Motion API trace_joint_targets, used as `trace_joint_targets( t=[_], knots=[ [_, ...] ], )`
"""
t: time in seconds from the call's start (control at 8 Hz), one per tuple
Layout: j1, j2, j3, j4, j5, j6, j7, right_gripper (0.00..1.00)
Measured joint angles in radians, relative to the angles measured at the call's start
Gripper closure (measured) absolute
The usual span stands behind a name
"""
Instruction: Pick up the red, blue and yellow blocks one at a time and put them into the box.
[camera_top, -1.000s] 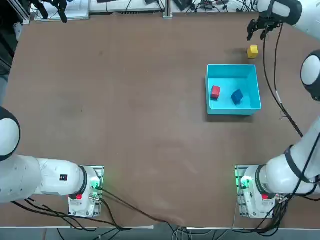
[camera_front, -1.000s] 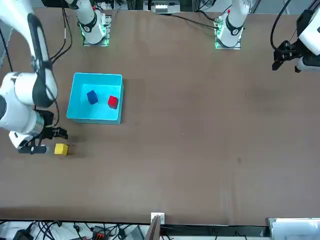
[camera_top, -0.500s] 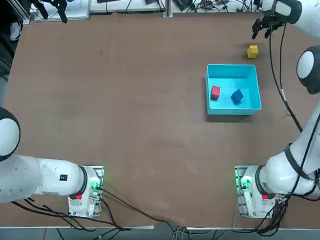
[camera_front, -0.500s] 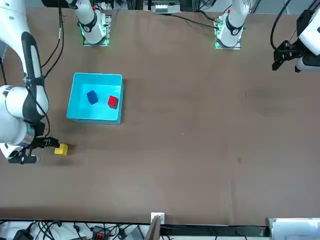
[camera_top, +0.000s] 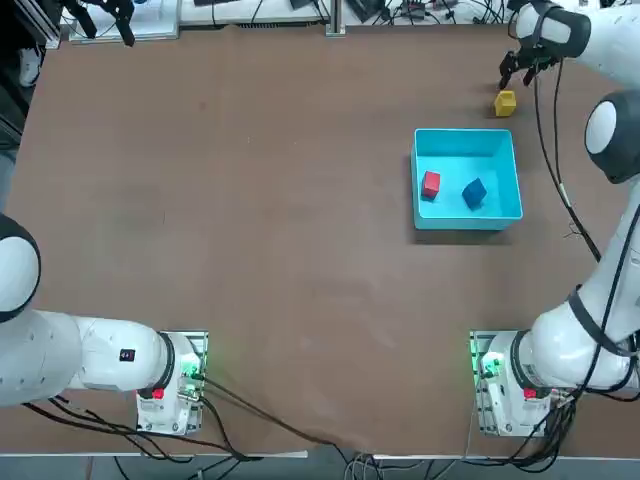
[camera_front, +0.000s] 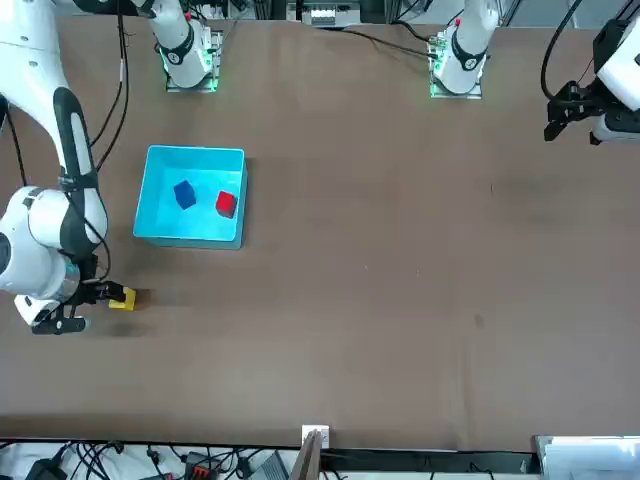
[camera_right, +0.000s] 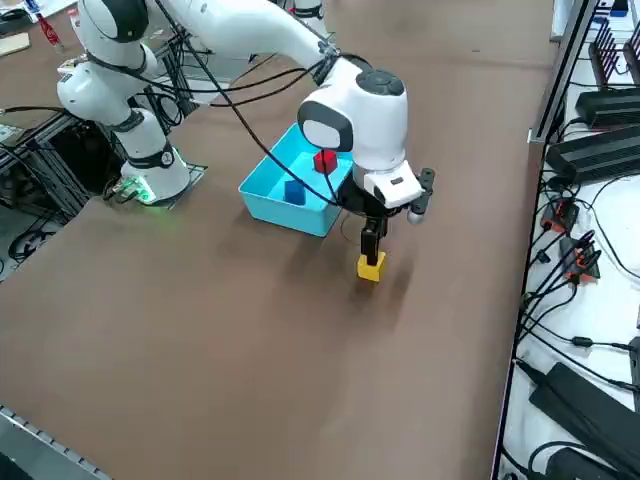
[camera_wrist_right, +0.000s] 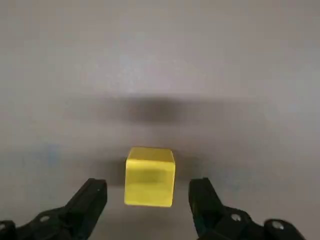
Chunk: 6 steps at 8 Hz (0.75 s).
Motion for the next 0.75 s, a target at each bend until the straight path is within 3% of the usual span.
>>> trace_joint_targets(
  t=[0.75],
  knots=[
    [-0.001, 0.065, 0.002, 0.0, 0.0, 0.064, -0.006, 0.0]
  ],
)
